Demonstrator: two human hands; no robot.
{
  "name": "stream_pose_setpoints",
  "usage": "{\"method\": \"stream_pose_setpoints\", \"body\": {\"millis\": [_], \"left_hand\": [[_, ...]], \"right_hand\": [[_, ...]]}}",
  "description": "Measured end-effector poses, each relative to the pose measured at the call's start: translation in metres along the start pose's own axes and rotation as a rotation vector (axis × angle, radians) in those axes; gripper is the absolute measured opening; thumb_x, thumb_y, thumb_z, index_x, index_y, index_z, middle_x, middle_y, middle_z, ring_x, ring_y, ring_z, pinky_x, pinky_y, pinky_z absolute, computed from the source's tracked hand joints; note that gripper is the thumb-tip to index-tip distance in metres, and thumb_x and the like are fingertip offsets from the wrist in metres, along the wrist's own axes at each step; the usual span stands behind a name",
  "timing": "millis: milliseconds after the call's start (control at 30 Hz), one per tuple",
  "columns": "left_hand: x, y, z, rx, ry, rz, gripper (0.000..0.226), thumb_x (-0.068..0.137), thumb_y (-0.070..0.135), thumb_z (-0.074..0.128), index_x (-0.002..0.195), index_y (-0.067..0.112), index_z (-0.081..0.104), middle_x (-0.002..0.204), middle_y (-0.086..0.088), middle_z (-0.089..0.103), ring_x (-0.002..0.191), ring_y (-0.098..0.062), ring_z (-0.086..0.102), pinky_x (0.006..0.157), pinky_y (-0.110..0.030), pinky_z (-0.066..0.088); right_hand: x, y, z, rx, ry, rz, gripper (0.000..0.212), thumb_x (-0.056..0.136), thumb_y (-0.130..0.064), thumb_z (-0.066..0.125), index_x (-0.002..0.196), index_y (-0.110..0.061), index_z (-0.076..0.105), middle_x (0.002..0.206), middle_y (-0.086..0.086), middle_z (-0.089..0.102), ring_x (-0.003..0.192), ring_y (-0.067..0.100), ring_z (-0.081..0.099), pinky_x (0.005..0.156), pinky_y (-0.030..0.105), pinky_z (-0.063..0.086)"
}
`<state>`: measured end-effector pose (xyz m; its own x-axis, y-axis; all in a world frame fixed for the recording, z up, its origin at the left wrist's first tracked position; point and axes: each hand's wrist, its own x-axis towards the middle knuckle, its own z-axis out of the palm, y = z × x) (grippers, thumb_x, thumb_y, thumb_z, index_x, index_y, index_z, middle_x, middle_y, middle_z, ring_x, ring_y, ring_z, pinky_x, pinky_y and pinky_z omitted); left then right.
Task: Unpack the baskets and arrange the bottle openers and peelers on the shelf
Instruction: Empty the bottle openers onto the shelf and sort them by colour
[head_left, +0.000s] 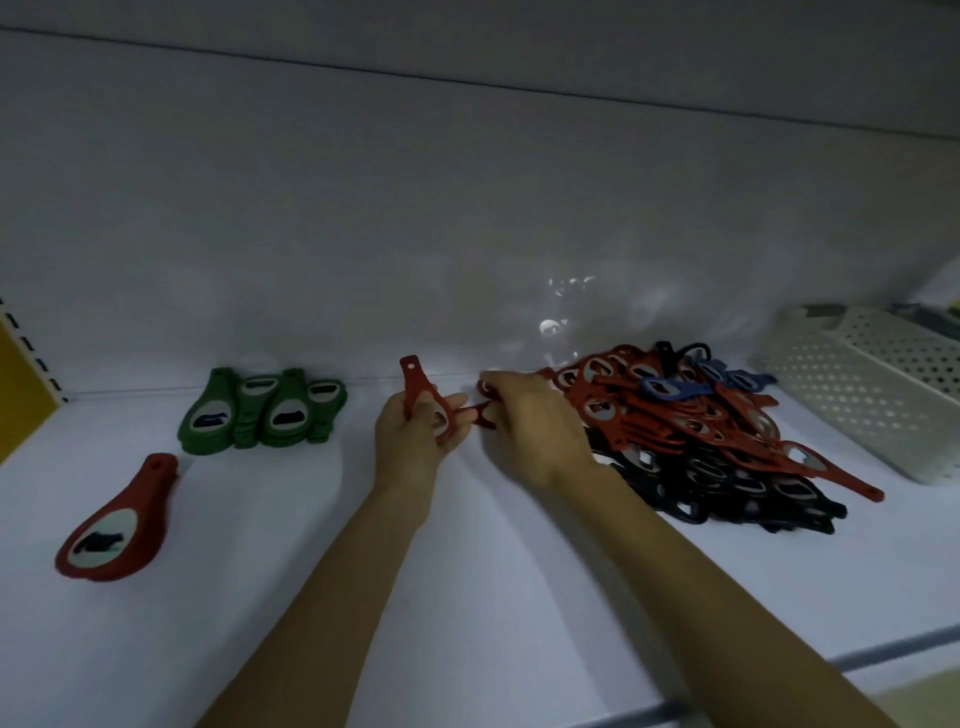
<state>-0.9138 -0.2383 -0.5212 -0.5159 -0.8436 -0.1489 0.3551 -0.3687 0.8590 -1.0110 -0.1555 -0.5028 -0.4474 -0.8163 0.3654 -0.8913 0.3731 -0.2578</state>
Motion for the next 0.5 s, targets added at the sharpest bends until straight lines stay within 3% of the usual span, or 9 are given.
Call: {"method": "stream_pose_setpoints", "body": {"millis": [67, 100, 233, 400, 500], "left_hand": [[0.0, -0.003, 0.002, 0.027, -0.012, 0.057, 0.012, 0.1, 0.01, 0.042, 0.103, 0.007, 0.053, 0.089, -0.007, 0.067, 0.065, -0.01, 0.07, 0.059, -0.019, 0.056], [0.0, -0.005, 0.002, 0.055, -0.025, 0.084, 0.012, 0.1, 0.01, 0.042, 0.101, 0.009, 0.054, 0.084, -0.004, 0.067, 0.062, -0.008, 0.069, 0.058, -0.019, 0.055], [0.003, -0.014, 0.003, 0.192, -0.066, 0.161, 0.013, 0.099, 0.011, 0.043, 0.099, 0.012, 0.056, 0.077, -0.002, 0.07, 0.061, -0.012, 0.068, 0.059, -0.021, 0.056], [0.003, -0.015, 0.001, 0.221, -0.086, 0.181, 0.017, 0.097, 0.007, 0.043, 0.094, 0.018, 0.055, 0.082, -0.006, 0.069, 0.061, -0.015, 0.067, 0.057, -0.02, 0.054], [0.0, -0.016, 0.003, 0.239, -0.102, 0.175, 0.014, 0.097, 0.01, 0.044, 0.097, 0.019, 0.054, 0.085, -0.006, 0.069, 0.063, -0.015, 0.067, 0.059, -0.021, 0.054]], "right_hand": [[0.015, 0.002, 0.009, -0.202, -0.271, -0.056, 0.046, 0.097, -0.02, 0.043, 0.143, -0.018, 0.039, 0.141, 0.009, 0.049, 0.132, 0.027, 0.039, 0.109, 0.039, 0.031], [0.019, 0.003, 0.012, -0.273, -0.312, -0.081, 0.047, 0.097, -0.02, 0.043, 0.143, -0.019, 0.037, 0.141, 0.008, 0.047, 0.133, 0.027, 0.036, 0.11, 0.04, 0.027], [0.025, 0.009, 0.013, -0.317, -0.162, -0.158, 0.026, 0.089, -0.019, 0.055, 0.115, -0.02, 0.061, 0.116, 0.003, 0.059, 0.115, 0.025, 0.045, 0.099, 0.036, 0.031], [0.031, 0.021, -0.005, 0.232, 0.117, 0.132, 0.004, 0.086, -0.014, 0.064, 0.088, -0.011, 0.062, 0.086, 0.008, 0.067, 0.08, 0.025, 0.059, 0.072, 0.032, 0.047], [0.032, 0.026, -0.019, 0.63, 0.206, 0.34, 0.005, 0.088, -0.009, 0.064, 0.089, -0.014, 0.063, 0.088, 0.007, 0.069, 0.078, 0.019, 0.063, 0.073, 0.03, 0.052]]}}
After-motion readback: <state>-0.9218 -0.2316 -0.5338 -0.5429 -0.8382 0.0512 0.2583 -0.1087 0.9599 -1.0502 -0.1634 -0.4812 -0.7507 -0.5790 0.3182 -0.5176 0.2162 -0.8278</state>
